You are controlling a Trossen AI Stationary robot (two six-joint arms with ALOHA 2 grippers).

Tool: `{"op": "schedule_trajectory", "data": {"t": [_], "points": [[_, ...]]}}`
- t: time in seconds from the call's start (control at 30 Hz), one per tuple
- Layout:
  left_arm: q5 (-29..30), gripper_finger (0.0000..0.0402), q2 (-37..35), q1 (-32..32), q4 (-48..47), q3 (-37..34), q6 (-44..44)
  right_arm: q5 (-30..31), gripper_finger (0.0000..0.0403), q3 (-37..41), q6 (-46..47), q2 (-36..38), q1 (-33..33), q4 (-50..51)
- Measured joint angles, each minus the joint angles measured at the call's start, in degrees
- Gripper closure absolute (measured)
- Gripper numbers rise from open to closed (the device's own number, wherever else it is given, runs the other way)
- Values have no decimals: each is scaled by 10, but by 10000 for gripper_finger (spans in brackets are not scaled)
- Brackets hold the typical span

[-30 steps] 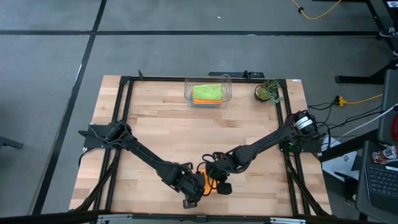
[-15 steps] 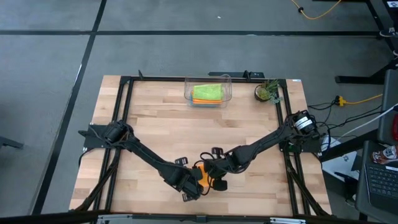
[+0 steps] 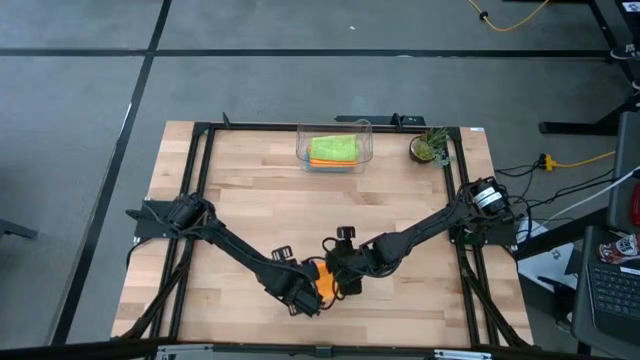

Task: Fold microfiber towels
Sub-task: Fold the orange microfiber cloth, then put the orange microfiber cloth into the transparent bin

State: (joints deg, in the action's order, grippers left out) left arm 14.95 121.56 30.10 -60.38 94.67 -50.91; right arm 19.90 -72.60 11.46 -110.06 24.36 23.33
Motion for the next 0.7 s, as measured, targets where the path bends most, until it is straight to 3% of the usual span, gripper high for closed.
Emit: {"op": "schedule_trajectory", "data": {"t": [0.1, 0.3, 0.47, 0.63, 0.7], "points": [[-19, 226, -7, -1, -15, 0, -29, 5, 193, 0, 19, 7, -1, 14], [-65, 230, -41, 12, -26, 40, -80, -96, 179, 0, 47, 58, -15, 24], [-71, 231, -58, 27, -51, 98, -148, -91, 179, -1, 50, 100, -30, 21], [-69, 231, -55, 48, 63, 88, -152, -103, 179, -1, 84, 109, -43, -2], [-56, 231, -52, 56, 117, 68, -134, -159, 179, -1, 102, 108, -57, -11]]}}
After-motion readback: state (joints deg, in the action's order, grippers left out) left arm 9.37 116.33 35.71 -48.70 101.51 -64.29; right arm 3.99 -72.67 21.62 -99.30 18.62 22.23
